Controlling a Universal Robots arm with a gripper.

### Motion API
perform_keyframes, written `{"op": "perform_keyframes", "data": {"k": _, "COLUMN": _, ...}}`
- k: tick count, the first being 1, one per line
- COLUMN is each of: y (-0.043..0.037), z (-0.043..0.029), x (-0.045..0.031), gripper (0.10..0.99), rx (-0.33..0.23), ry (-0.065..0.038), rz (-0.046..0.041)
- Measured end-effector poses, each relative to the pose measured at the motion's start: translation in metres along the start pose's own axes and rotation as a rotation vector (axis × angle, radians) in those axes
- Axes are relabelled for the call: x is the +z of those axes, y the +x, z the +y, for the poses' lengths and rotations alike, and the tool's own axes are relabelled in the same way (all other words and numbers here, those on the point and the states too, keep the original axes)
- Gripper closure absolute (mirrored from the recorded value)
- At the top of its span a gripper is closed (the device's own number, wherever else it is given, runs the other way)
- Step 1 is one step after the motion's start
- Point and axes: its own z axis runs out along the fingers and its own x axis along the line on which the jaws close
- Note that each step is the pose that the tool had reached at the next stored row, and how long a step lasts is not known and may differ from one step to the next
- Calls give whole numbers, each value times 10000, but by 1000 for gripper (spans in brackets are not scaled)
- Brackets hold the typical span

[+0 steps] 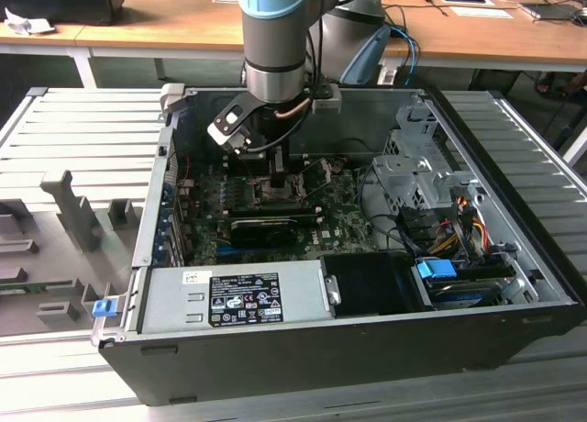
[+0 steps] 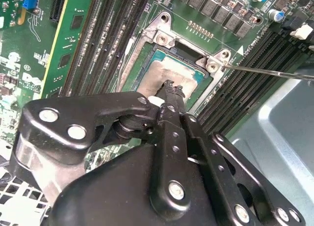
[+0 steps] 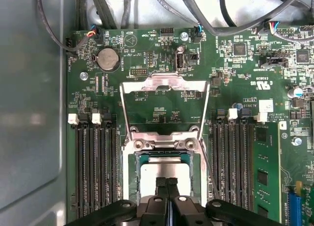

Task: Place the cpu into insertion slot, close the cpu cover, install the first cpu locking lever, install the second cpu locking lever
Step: 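Place the cpu into insertion slot, then close the cpu cover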

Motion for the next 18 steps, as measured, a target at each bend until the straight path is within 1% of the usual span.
{"op": "perform_keyframes", "data": {"k": 6, "y": 2, "z": 4, "x": -62, "gripper": 980, "rx": 1, "ry": -2, "rz": 4}}
{"op": "perform_keyframes", "data": {"k": 7, "y": 2, "z": 23, "x": -63, "gripper": 980, "rx": 1, "ry": 44, "rz": 3}}
{"op": "perform_keyframes", "data": {"k": 9, "y": 2, "z": 51, "x": -61, "gripper": 980, "rx": 3, "ry": 106, "rz": 16}}
{"op": "perform_keyframes", "data": {"k": 10, "y": 2, "z": 53, "x": -67, "gripper": 980, "rx": 4, "ry": 125, "rz": 13}}
{"op": "perform_keyframes", "data": {"k": 11, "y": 2, "z": 54, "x": -71, "gripper": 980, "rx": 6, "ry": 126, "rz": 14}}
{"op": "perform_keyframes", "data": {"k": 14, "y": 4, "z": 58, "x": -145, "gripper": 980, "rx": 4, "ry": 126, "rz": 15}}
{"op": "perform_keyframes", "data": {"k": 18, "y": 4, "z": 59, "x": -164, "gripper": 980, "rx": 5, "ry": 127, "rz": 25}}
